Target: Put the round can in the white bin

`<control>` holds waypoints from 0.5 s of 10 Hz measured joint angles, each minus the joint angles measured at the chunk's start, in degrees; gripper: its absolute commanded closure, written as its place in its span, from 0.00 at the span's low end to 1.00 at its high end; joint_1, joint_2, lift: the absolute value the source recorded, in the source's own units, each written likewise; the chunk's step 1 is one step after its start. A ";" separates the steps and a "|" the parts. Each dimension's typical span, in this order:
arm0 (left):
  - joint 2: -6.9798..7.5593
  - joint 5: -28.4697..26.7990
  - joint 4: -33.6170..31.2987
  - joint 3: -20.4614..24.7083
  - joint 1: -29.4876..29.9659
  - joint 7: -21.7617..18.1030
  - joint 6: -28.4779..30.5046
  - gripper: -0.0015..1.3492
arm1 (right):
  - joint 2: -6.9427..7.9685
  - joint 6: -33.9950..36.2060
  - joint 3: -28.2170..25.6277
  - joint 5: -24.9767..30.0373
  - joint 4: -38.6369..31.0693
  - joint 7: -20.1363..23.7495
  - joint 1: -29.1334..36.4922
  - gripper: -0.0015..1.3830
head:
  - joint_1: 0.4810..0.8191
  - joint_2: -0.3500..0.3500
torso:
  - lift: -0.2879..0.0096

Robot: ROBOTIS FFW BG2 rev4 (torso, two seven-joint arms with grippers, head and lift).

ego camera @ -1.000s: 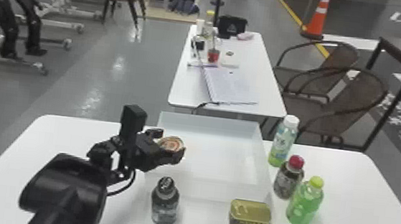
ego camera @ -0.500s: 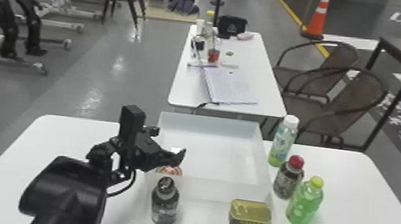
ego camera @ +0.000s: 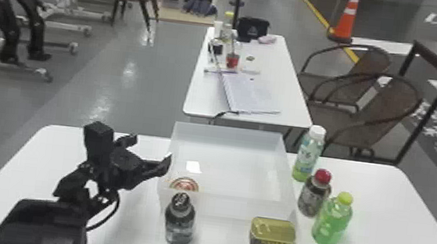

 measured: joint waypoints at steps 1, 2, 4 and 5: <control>-0.31 0.66 -3.59 2.54 3.42 0.44 -0.20 0.09 | 0.00 0.00 0.00 0.00 0.00 0.00 -0.09 0.06 | 0.20 0.50 | 0.63; -0.47 1.81 -7.42 4.62 7.59 1.98 -0.52 0.09 | 0.00 0.00 0.00 0.00 0.00 0.00 -0.12 0.06 | 0.20 0.50 | 0.63; -0.72 8.12 -12.93 6.08 17.61 9.48 -6.16 0.09 | 0.00 -0.01 -0.06 0.04 -0.25 0.00 0.14 0.06 | 0.20 0.50 | 0.63; -1.25 10.51 -14.88 6.27 22.49 12.27 -9.44 0.09 | 0.00 -0.03 -0.12 0.04 -0.46 0.00 0.40 0.06 | 0.20 0.50 | 0.63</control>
